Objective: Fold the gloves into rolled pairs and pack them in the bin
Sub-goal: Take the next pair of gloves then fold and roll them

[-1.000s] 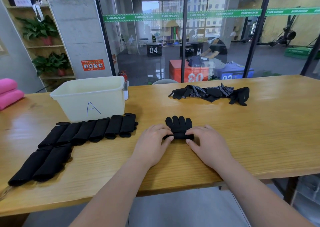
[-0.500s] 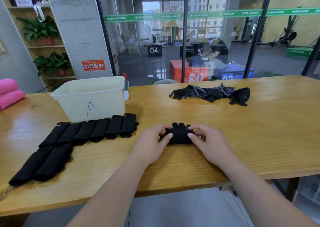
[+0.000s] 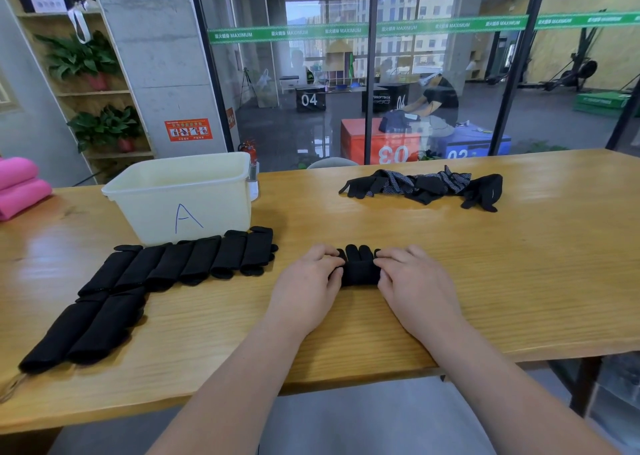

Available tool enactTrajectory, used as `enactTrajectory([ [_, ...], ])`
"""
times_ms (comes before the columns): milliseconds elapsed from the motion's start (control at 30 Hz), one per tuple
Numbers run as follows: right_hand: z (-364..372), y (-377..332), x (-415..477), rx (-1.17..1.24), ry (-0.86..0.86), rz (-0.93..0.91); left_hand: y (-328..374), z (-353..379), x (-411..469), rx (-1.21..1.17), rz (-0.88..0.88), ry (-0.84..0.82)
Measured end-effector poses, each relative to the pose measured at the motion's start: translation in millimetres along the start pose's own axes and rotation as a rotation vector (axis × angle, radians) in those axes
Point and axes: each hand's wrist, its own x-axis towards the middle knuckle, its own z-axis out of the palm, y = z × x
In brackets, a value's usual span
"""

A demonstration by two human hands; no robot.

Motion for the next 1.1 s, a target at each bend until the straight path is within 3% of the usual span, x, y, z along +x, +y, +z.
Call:
enactTrajectory([
  [400, -5.0, 0.4, 5.4, -0.016, -0.281, 0.048, -1.3, 3.4, 0.6, 0.068, -0.009, -0.101],
  [633, -7.5, 9.0, 5.1, 0.22, -0.274, 0.12, -6.9, -3.0, 1.0, -0.06, -0.063, -0.125],
  [900, -13.4, 15.0, 6.9, 0.534, -0.261, 0.297, -3.9, -15.0, -1.3, -0.397, -0.272, -0.106],
  [1100, -9.0, 8.8, 6.6, 0.423, -0.173, 0.346, -6.2, -9.0, 0.7, -0.21, -0.201, -0.037],
])
